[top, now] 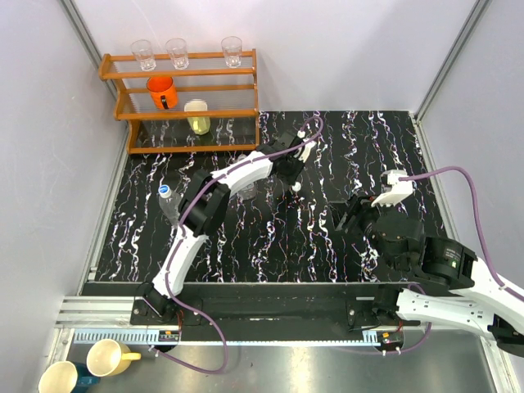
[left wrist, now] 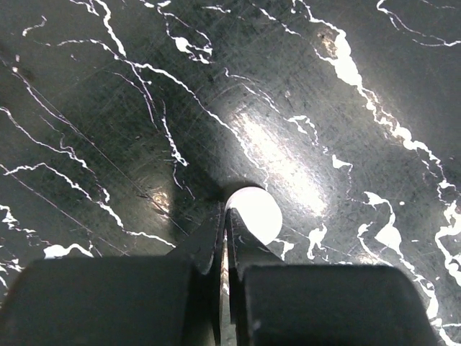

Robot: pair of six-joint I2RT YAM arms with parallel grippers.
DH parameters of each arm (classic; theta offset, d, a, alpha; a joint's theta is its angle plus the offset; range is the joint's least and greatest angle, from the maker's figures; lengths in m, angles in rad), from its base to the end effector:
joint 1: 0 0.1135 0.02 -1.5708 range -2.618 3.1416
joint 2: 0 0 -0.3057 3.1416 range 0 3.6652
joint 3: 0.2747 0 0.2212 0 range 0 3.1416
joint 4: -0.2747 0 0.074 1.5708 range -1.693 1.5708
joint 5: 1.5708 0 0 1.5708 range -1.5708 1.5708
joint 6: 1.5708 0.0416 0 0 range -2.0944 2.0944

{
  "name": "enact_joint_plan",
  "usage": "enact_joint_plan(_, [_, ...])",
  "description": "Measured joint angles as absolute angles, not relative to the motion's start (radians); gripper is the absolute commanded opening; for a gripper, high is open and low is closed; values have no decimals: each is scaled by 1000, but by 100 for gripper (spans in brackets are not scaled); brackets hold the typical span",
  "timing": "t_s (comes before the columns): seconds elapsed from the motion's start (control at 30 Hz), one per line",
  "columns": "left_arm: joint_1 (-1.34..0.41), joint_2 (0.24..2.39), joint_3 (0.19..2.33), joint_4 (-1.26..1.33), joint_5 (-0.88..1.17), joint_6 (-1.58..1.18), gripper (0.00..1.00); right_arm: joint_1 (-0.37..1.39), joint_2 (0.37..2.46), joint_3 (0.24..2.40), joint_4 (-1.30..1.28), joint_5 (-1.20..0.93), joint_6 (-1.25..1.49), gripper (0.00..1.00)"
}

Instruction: Screw on the bottle caps

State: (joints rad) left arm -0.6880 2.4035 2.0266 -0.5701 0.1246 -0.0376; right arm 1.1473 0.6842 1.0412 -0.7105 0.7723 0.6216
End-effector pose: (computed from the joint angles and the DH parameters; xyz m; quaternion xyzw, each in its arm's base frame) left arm 0.4089 -0.3428 0.2031 0.3216 0.8940 -0.1641 0.2653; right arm 0.0507 0.0419 0.4014 0.0105 0.7899 0.2139 0.5747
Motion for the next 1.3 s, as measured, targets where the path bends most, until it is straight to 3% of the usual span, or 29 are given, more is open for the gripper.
enact_joint_plan(0.07, [-688,2388,1998,-552,136,-38,0,1147,684,1041,-701,766,622,75])
enact_joint_plan(0.13, [-689,2368,1967,-550,163,-39,0,1147,669,1033,-682,763,628,99])
enact_joint_plan(0.43, [-704,2213,1806,-632,453,-83,0,1147,490,940,-537,688,489,100])
enact_joint_plan(0.77, [-682,1766,1852,-593,923,-271,0,1147,690,970,-388,494,28,100])
enact_joint_plan(0.97, [-548,1605,1705,-157,1167,-688,0,1147,642,920,-212,433,-269,93])
enact_joint_plan(1.17, [-509,1665,1484,459,1276,-1252,0,1148,633,875,15,371,-504,84])
enact_joint_plan(1.3, [-514,1700,1438,661,1299,-1463,0,1152,686,863,131,335,-618,82])
